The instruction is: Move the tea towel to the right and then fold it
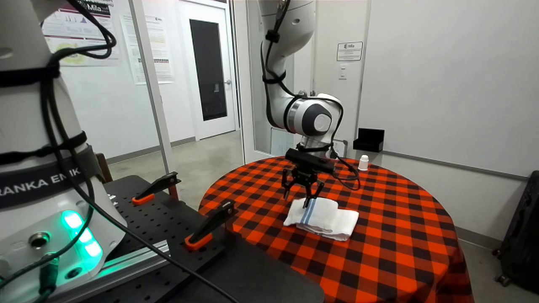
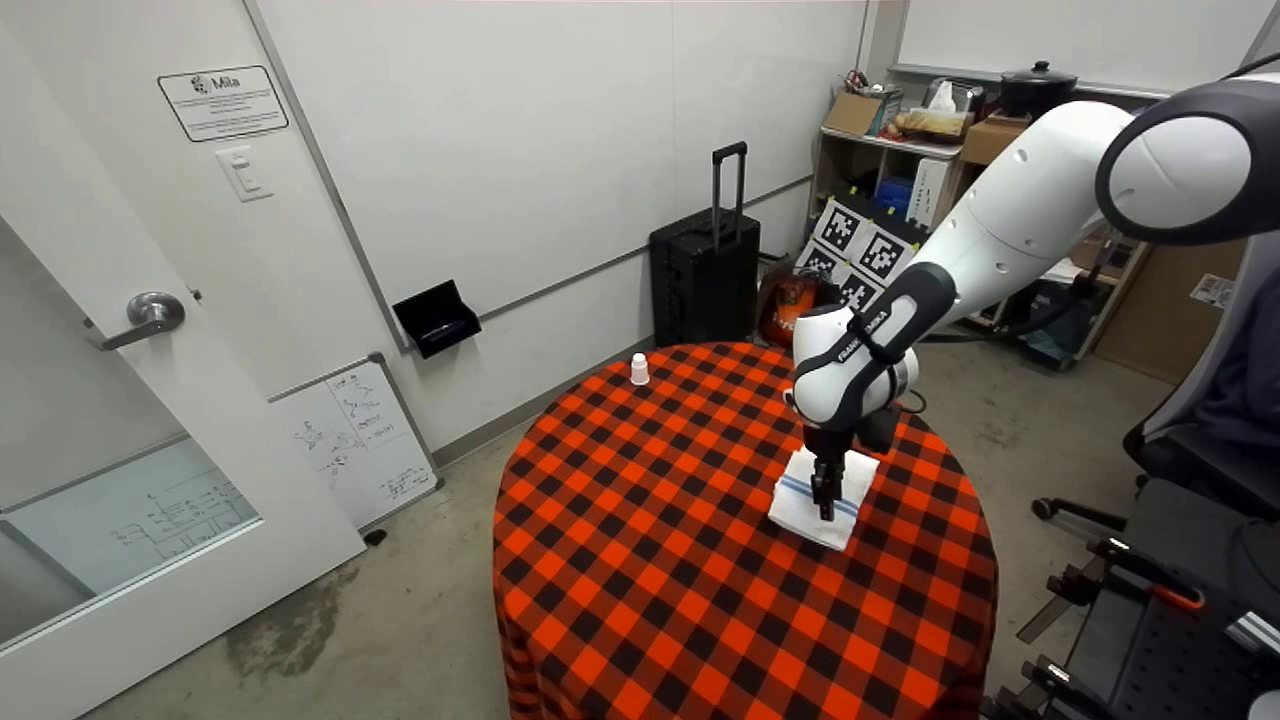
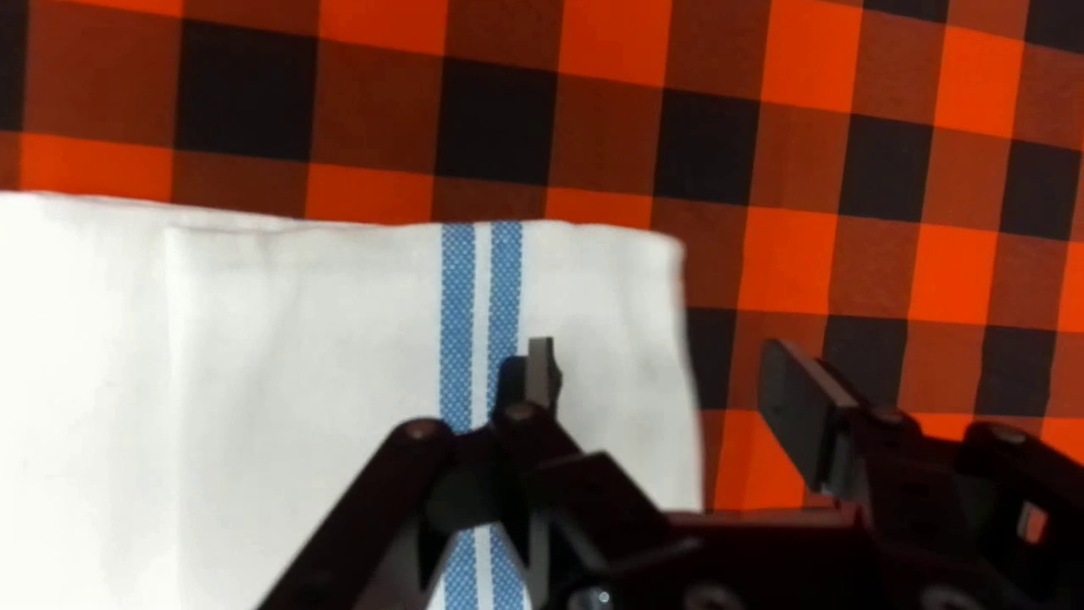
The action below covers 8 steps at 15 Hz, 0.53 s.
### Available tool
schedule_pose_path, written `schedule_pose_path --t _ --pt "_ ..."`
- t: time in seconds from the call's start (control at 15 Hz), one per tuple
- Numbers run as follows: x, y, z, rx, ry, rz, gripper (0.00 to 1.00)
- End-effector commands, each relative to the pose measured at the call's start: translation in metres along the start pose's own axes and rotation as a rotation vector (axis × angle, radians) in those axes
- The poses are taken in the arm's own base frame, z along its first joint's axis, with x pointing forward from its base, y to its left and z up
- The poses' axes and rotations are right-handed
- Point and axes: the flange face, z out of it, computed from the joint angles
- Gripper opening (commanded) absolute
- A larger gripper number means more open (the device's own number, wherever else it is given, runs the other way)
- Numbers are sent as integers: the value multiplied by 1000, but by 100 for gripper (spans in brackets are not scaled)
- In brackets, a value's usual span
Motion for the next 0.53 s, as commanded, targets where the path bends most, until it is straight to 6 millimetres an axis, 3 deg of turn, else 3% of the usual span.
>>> schedule_pose_path --t 0.0,0.27,0.47 --pt "-2 -6 -18 26 22 17 96" --pt "-5 -8 -48 18 82 69 100" --pt "-20 -24 -73 9 115 106 100"
